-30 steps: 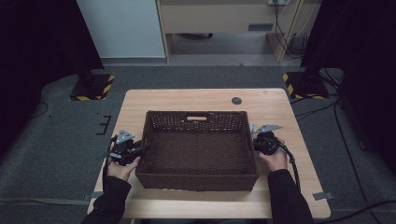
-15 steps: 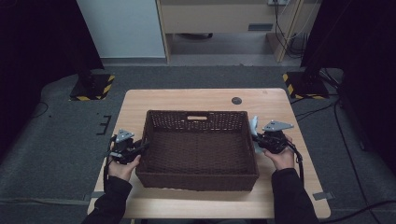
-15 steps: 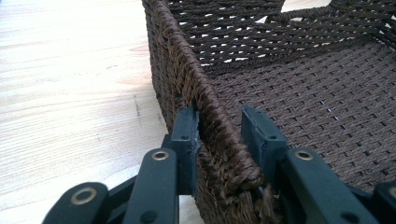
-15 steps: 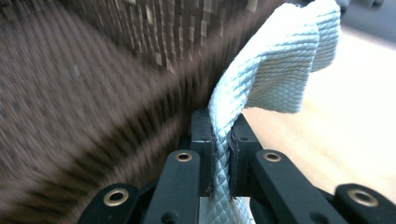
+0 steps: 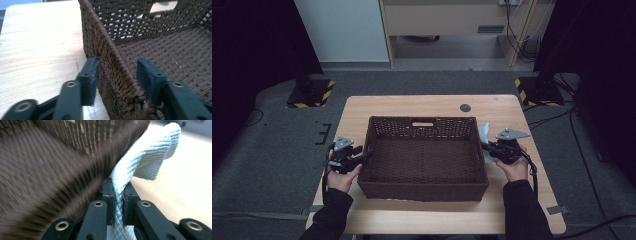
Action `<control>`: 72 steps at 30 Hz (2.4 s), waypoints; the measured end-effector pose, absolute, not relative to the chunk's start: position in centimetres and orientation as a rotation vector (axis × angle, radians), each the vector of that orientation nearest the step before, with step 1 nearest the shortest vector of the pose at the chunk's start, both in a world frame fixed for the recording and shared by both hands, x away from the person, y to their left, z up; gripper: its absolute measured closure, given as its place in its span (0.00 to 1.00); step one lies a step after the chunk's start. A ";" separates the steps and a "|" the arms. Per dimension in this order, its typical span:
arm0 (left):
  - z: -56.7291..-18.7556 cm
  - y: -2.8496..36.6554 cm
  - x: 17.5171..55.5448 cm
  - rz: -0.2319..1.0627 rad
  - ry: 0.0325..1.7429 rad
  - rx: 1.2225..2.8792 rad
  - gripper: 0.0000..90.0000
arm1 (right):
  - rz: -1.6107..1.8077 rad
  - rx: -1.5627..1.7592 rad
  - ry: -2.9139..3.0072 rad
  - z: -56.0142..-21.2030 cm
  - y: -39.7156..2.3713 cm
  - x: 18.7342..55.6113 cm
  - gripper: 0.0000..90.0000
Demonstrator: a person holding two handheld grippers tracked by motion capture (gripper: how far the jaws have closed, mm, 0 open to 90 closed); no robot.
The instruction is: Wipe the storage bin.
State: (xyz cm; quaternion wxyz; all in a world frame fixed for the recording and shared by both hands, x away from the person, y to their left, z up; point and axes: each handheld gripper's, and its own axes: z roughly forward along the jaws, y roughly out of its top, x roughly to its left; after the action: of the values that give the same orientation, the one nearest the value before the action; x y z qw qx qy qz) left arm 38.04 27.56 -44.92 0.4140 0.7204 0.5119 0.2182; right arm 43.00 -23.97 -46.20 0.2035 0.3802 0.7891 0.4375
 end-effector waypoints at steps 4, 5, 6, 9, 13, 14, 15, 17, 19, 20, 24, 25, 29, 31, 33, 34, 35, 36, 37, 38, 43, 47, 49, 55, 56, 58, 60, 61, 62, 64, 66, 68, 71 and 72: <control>-44.5 27.6 37.5 0.564 1.273 1.830 0.51 | 1.256 1.004 2.190 -45.0 -24.1 42.1 0.93; -44.5 27.5 37.4 0.562 1.272 1.836 0.51 | 1.246 1.004 2.202 -45.2 -24.1 42.1 0.93; -44.6 27.4 37.3 0.545 1.266 1.849 0.52 | 1.229 1.006 2.218 -45.4 -24.1 42.0 0.93; -45.0 27.2 37.0 0.554 1.268 1.877 0.55 | 1.152 1.035 2.279 -46.6 -24.1 42.1 0.93; -45.4 27.4 37.1 0.507 1.284 1.866 0.59 | 1.039 1.082 2.365 -48.8 -23.7 42.5 0.93; -45.4 27.4 37.1 0.496 1.288 1.861 0.60 | 1.009 1.096 2.388 -49.3 -23.6 42.6 0.93; -45.4 27.4 37.0 0.491 1.289 1.857 0.62 | 0.993 1.104 2.402 -49.9 -23.5 42.8 0.93; -45.4 27.3 37.0 0.487 1.293 1.850 0.67 | 0.990 1.128 2.410 -50.3 -23.2 42.9 0.93; -45.4 27.3 36.9 0.490 1.297 1.834 0.69 | 0.998 1.122 2.414 -50.1 -23.2 42.8 0.93; -45.4 27.3 36.9 0.494 1.304 1.826 0.70 | 1.028 1.112 2.392 -49.7 -23.2 42.7 0.93; -45.3 27.0 36.8 0.519 1.324 1.821 0.74 | 1.155 1.064 2.297 -47.2 -23.7 41.9 0.93; -45.3 27.0 36.8 0.522 1.325 1.825 0.74 | 1.205 1.049 2.253 -46.1 -24.0 41.5 0.93; -45.3 26.9 37.0 0.529 1.330 1.822 0.75 | 1.237 0.988 2.219 -44.6 -24.2 40.5 0.93; -45.3 26.9 37.2 0.529 1.326 1.829 0.75 | 1.213 0.985 2.241 -44.8 -24.2 40.4 0.93; -45.3 27.0 37.5 0.528 1.325 1.827 0.75 | 1.175 1.004 2.271 -45.7 -24.1 40.6 0.93; -45.3 27.0 37.6 0.526 1.324 1.825 0.75 | 1.148 1.018 2.297 -46.3 -24.1 40.9 0.93; -45.3 27.0 37.7 0.523 1.328 1.819 0.75 | 1.125 1.029 2.312 -46.8 -24.0 41.1 0.93; -45.3 27.1 37.9 0.522 1.323 1.825 0.75 | 1.093 1.048 2.336 -47.5 -23.9 41.3 0.93; -45.3 27.1 37.9 0.519 1.321 1.823 0.75 | 1.050 1.061 2.372 -48.3 -23.8 41.5 0.93; -45.4 27.2 38.0 0.513 1.318 1.821 0.74 | 1.026 1.069 2.389 -48.7 -23.7 41.7 0.93; -45.5 27.5 38.0 0.520 1.326 1.801 0.65 | 1.006 1.092 2.422 -49.7 -23.1 41.9 0.93; -45.3 27.8 37.9 0.522 1.316 1.778 0.53 | 1.124 1.038 2.328 -47.1 -23.7 41.1 0.93; -45.0 27.9 37.6 0.522 1.294 1.778 0.52 | 1.201 1.012 2.260 -45.6 -24.3 40.5 0.93; -45.0 27.8 36.9 0.495 1.259 1.830 0.55 | 1.153 0.979 2.310 -45.5 -24.3 39.5 0.93; -45.1 27.7 36.9 0.492 1.256 1.842 0.56 | 1.134 0.980 2.329 -45.8 -24.2 39.5 0.93; -45.4 27.8 36.9 0.481 1.265 1.848 0.58 | 1.101 0.988 2.366 -46.8 -23.8 39.4 0.93; -45.6 27.8 37.0 0.459 1.274 1.833 0.60 | 1.080 1.000 2.394 -47.6 -23.5 39.3 0.93; -45.6 27.9 37.0 0.453 1.276 1.835 0.60 | 1.064 1.009 2.406 -48.0 -23.4 39.3 0.93; -45.6 27.8 37.0 0.449 1.275 1.832 0.61 | 1.050 1.015 2.418 -48.5 -23.3 39.3 0.93; -45.6 27.8 36.9 0.448 1.277 1.826 0.64 | 1.014 1.044 2.456 -49.5 -23.0 39.3 0.93; -45.6 27.7 36.8 0.453 1.286 1.819 0.68 | 0.985 1.054 2.471 -50.2 -22.8 39.5 0.93; -45.5 27.6 36.8 0.466 1.293 1.822 0.70 | 0.997 1.055 2.462 -49.7 -23.0 39.6 0.93; -45.4 27.3 36.7 0.500 1.307 1.821 0.73 | 1.118 1.035 2.367 -47.9 -23.9 39.2 0.93; -45.4 27.2 36.7 0.509 1.308 1.821 0.74 | 1.165 1.021 2.330 -47.1 -24.2 39.0 0.93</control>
State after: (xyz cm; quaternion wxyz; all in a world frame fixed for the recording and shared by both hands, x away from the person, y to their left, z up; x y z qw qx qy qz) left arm 36.69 27.20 -45.35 0.4090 0.7227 0.5193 0.2020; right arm 38.99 -24.16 -47.08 0.1711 0.3596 0.8205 0.4101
